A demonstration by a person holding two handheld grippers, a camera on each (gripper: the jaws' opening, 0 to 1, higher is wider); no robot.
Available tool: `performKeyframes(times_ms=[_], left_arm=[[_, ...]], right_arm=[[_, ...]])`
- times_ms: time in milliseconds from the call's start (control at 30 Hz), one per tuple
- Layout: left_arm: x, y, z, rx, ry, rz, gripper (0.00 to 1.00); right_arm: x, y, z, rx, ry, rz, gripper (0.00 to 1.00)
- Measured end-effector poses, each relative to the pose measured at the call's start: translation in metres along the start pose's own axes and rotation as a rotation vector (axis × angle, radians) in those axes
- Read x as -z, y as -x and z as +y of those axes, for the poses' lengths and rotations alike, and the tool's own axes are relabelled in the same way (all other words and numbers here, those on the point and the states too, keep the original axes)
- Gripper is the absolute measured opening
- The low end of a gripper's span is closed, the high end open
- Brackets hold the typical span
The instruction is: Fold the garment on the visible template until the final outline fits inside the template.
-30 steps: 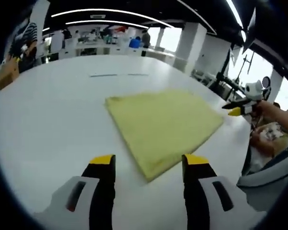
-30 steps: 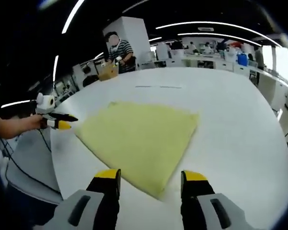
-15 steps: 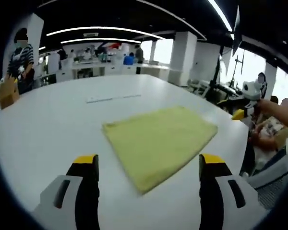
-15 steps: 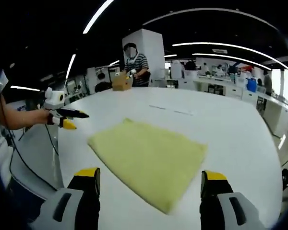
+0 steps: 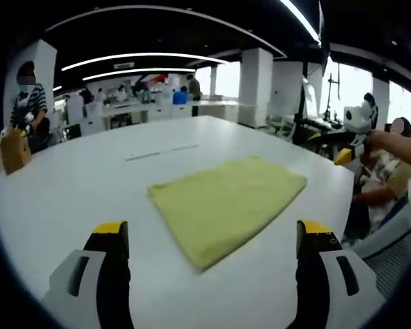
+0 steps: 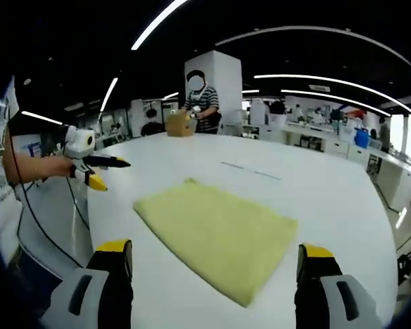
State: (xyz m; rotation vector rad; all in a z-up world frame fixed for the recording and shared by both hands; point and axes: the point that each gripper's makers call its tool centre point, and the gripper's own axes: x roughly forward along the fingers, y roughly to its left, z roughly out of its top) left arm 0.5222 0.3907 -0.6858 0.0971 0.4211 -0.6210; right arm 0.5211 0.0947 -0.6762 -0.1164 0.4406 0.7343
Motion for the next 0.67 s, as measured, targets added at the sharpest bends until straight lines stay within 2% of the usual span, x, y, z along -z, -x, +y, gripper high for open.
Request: performKeyframes(times_ms=[267,500,600,667], left_arm=[[0.009,0.004,0.000,-0.005,0.021,0.012,0.99],[0.017,0.004,0.000,-0.011,0.035,0.037,0.99],[0.019,0.005,0.000,-0.015,0.042,0.033,0.99],[0.016,0.006,-0.001,-0.012,0.070,0.009,0.99]], right_arm=[[0.005,0.002,0.004,0.018,-0.040,-0.018,0.99],[0.017,0.001,0.003,0.039,-0.032,0.024,0.98],[0.019,0.002,0.002,0.048,-0.043,0.026,0.98],[0.020,0.003,0.003,0.052,-0.044,0.028,0.97]])
